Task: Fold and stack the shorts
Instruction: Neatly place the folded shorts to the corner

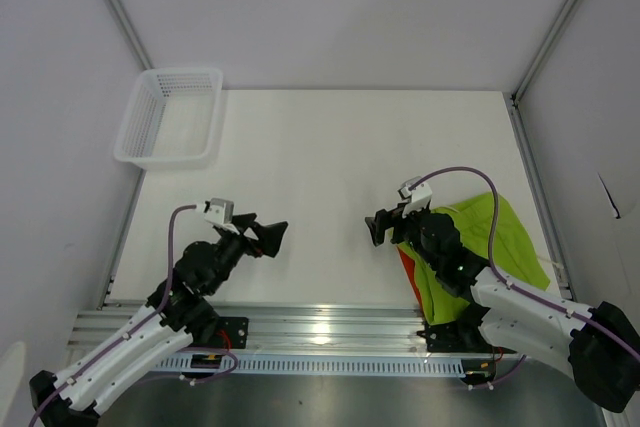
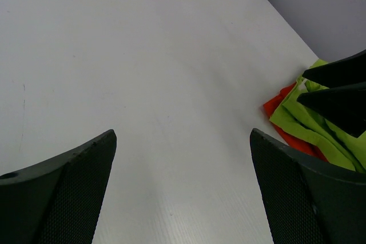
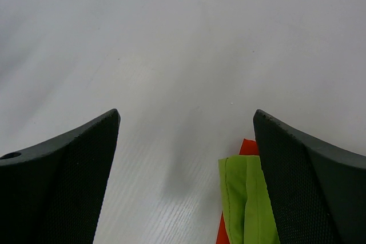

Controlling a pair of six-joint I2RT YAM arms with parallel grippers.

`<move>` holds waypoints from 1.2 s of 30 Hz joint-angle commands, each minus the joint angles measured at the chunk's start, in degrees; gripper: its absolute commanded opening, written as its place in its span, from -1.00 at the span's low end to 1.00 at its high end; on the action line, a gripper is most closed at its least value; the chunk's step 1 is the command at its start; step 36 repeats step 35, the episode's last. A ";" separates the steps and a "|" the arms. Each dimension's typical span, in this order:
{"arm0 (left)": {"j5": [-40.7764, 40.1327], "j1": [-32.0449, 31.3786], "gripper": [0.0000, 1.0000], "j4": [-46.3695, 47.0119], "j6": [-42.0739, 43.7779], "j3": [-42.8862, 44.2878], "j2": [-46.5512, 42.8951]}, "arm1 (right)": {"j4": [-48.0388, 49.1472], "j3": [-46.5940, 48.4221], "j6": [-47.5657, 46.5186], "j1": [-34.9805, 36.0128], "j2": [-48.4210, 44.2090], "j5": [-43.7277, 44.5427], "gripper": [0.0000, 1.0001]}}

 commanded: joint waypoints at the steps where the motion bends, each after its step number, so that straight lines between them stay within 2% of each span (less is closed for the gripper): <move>1: 0.59 0.16 0.98 1.40 1.64 -1.18 -1.22 | 3.59 0.83 -0.25 -0.11 -0.62 -0.28 0.99; 9: 1.47 0.16 0.98 2.63 2.26 0.58 5.02 | 3.59 0.92 -0.34 -0.11 -0.35 -0.81 0.99; 36: 2.17 0.16 0.98 2.98 2.79 0.05 3.27 | 2.80 1.98 -0.69 -0.11 1.14 -1.78 0.99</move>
